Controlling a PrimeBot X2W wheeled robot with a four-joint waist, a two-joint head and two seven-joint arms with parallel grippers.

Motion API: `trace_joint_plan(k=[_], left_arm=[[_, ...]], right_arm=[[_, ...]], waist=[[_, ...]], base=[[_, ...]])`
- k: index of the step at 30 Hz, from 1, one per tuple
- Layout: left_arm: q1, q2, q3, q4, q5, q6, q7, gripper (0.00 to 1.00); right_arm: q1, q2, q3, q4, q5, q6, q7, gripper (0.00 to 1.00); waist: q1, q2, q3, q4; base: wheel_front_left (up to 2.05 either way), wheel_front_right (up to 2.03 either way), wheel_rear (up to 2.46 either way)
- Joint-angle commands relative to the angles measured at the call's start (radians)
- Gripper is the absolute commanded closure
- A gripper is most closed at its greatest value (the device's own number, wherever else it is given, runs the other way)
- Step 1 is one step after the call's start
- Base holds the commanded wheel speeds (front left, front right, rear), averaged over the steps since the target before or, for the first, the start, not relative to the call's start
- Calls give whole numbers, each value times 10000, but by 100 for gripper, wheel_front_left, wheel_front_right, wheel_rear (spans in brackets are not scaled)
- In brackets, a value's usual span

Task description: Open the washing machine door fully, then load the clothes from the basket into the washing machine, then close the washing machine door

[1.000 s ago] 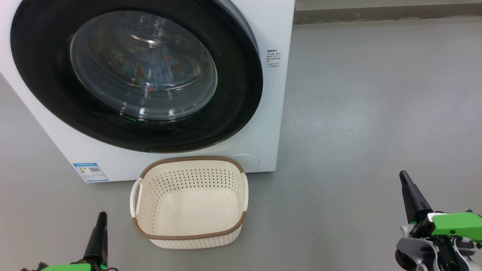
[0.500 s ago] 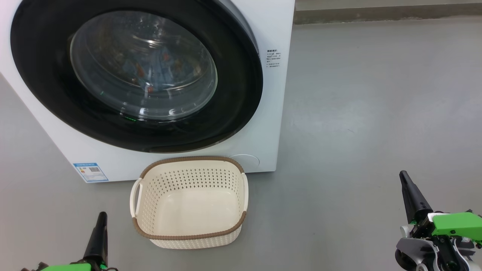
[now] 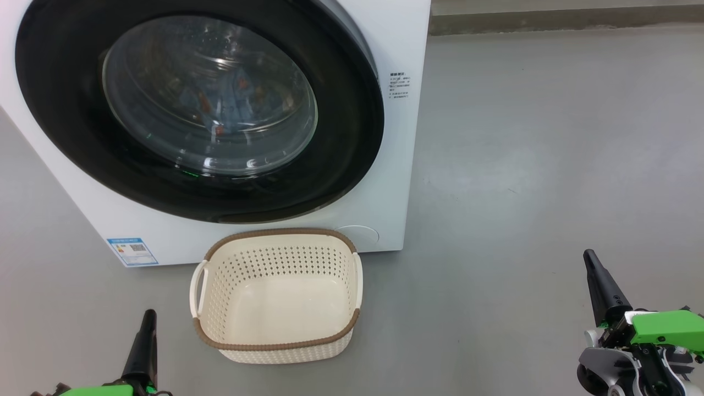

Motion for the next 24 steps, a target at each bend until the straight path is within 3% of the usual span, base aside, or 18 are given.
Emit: trace_joint_plan(k=[1,24], left_arm=[[-465,87,334,-305,-75,2,74,100],[-463,87,334,-309,-75,2,74,100]], right_arm=[[-55,-87,184,-306,12,17,76,100],[-55,-86,182,-306,11,17,77,100]], waist=[[0,0,0,0],[0,0,0,0]], base=[[0,0,0],[0,0,0]])
